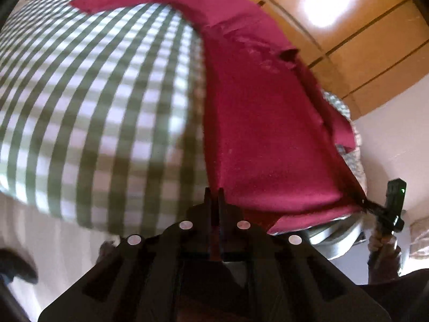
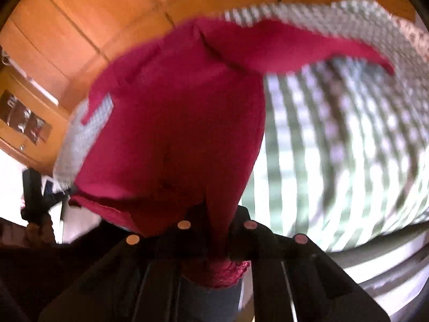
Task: Fold small clothes
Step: 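Lay the sweater flat on the bed and open both tools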
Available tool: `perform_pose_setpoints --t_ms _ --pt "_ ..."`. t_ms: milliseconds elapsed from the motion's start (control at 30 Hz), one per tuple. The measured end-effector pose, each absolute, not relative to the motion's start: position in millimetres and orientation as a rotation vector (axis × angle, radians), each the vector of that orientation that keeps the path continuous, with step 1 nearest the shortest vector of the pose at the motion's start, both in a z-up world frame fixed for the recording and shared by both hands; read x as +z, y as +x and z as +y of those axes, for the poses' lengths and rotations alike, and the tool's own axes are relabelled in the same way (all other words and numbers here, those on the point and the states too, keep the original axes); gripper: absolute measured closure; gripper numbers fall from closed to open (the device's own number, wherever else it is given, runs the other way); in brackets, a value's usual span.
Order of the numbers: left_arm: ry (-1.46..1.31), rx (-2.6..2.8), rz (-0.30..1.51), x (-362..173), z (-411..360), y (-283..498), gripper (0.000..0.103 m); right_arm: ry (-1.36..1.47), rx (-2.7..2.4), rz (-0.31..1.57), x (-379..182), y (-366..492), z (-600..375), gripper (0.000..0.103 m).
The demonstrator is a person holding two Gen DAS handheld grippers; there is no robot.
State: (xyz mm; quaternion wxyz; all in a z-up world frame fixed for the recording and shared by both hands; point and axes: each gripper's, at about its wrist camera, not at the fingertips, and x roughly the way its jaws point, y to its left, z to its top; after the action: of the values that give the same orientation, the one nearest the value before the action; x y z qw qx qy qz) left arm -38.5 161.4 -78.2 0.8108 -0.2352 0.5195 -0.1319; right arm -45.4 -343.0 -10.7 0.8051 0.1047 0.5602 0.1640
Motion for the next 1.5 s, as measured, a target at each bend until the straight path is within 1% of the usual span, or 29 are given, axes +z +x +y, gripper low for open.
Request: perform_pose_setpoints --t_ms 33,67,100,133,167,200,233,267,300,333,400,467,567,700,767,800,833,867,933,967,1100,1167,1300,1333,1367,1400,1433,1467,1500 --pt "-0.508 -0.273 1.112 -78 164 -38 0.095 0.229 0.325 1.196 -12 -43 -346 0.084" --pt "-0.514 -0.254 1.103 -74 167 -35 0.077 0.247 0.309 1.187 -10 -39 -351 0.077" --pt "-0.526 -0.227 1.077 -68 171 -31 0.053 0.276 0.274 1.16 -7 -33 -361 0.073" --pt "-0.531 -0.202 1.038 -61 175 -28 0.044 0.293 0.241 1.135 -4 -29 -370 0.064" --pt "-0.525 -0.193 1.006 -54 175 -27 0.041 0.311 0.198 1.104 0 -23 -380 0.06" --pt "-0.499 -0.193 0.969 -44 172 -20 0.041 0.325 0.126 1.061 6 -16 -394 0.054" --pt "-0.477 -0.194 0.948 -38 169 -17 0.041 0.31 0.061 1.025 12 -10 -405 0.053" --pt "-0.448 -0.192 0.921 -32 163 -11 0.039 0.272 0.002 0.988 17 -6 -410 0.051" --pt "-0.426 -0.19 0.903 -30 158 -7 0.032 0.218 -0.051 0.948 22 -1 -416 0.045" --pt "-0.398 -0.188 0.884 -28 148 3 0.03 0.182 -0.078 0.93 23 5 -419 0.039" --pt "-0.38 -0.211 0.877 -29 128 21 0.029 0.099 -0.103 0.925 23 18 -420 0.037" --pt "-0.363 -0.216 0.891 -35 110 37 0.029 -0.015 -0.111 0.899 26 31 -406 0.027" --pt "-0.31 -0.215 0.898 -42 80 63 0.029 -0.169 -0.07 0.859 24 47 -388 0.017" --pt "-0.189 -0.193 0.867 -49 46 86 0.029 -0.409 -0.064 0.829 8 71 -369 0.016" --pt "-0.133 -0.191 0.862 -54 39 93 0.029 -0.488 -0.069 0.866 -8 86 -364 0.023" --pt "-0.111 -0.19 0.857 -58 36 98 0.029 -0.521 -0.061 0.914 -18 93 -364 0.046" --pt "-0.083 -0.171 0.856 -63 33 102 0.029 -0.541 -0.054 0.955 -24 98 -363 0.079" --pt "-0.072 -0.16 0.869 -69 34 107 0.029 -0.552 -0.053 0.978 -26 98 -364 0.092" --pt "-0.094 -0.144 0.916 -84 37 117 0.029 -0.514 -0.027 0.972 -17 96 -367 0.094" --pt "-0.115 -0.141 0.92 -89 41 118 0.029 -0.456 -0.005 0.96 -2 93 -370 0.095" --pt "-0.089 -0.152 0.885 -95 38 117 0.019 -0.411 -0.056 0.858 52 95 -380 0.095" --pt "-0.067 -0.147 0.883 -97 33 117 0.017 -0.427 -0.157 0.844 70 117 -398 0.095" --pt "-0.096 -0.163 0.881 -98 37 117 0.017 -0.382 -0.313 0.856 77 178 -442 0.094" --pt "-0.094 -0.162 0.88 -97 38 117 0.017 -0.354 -0.375 0.852 77 199 -455 0.083" --pt "-0.091 -0.162 0.88 -97 37 117 0.016 -0.336 -0.408 0.842 76 208 -463 0.059" --pt "-0.089 -0.162 0.88 -98 36 117 0.016 -0.266 -0.435 0.815 76 224 -476 0.046" --pt "-0.09 -0.162 0.88 -98 36 117 0.016 -0.21 -0.451 0.803 76 233 -485 0.026" --pt "-0.091 -0.162 0.879 -98 35 118 0.016 -0.165 -0.471 0.797 76 238 -491 0.021" --pt "-0.093 -0.163 0.879 -98 35 118 0.016 -0.105 -0.505 0.791 74 241 -500 0.021"
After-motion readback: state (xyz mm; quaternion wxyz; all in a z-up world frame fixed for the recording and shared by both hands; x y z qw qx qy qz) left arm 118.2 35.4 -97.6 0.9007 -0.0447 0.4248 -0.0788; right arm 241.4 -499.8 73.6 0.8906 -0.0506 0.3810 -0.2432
